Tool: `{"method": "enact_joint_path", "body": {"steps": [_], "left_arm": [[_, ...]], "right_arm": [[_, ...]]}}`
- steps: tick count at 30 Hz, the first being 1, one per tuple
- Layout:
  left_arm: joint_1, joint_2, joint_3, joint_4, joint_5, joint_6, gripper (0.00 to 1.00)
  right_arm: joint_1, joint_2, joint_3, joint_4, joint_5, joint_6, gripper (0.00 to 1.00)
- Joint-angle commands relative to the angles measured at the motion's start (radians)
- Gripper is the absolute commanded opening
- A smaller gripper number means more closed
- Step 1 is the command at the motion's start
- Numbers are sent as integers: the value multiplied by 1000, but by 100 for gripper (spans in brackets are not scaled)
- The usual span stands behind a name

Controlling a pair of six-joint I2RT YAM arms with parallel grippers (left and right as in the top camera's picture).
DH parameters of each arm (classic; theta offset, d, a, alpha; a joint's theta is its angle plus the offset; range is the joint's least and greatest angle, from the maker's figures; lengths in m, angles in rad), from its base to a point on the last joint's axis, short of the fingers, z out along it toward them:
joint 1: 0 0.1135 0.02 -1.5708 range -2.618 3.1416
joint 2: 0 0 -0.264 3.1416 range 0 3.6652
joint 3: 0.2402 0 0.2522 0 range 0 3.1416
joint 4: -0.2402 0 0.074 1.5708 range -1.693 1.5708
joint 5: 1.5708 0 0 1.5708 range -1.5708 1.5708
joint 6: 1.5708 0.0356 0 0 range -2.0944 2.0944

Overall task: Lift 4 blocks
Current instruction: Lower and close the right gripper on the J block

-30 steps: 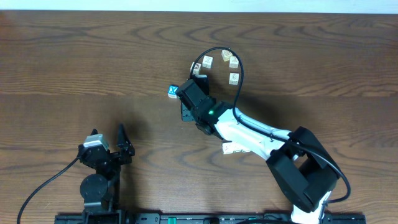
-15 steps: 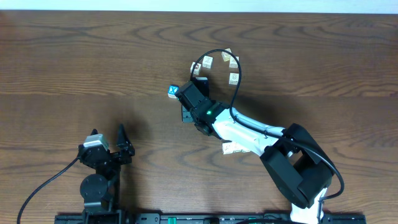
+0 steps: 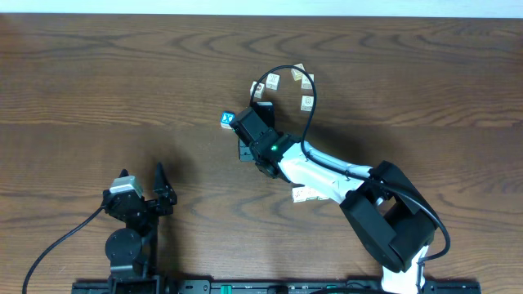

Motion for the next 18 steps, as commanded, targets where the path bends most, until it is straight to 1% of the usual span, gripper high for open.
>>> {"method": "enact_joint_path", "body": {"steps": [1, 13, 18], "left_arm": [[-4, -1, -17, -41, -24, 2, 74], [-4, -1, -17, -41, -24, 2, 74], [-4, -1, -17, -41, -24, 2, 75]], "right_arm": [[-8, 18, 18, 3, 21, 14, 41], [-6, 22, 15, 0, 20, 14, 40], [-2, 56, 15, 11, 11, 21, 40]]}}
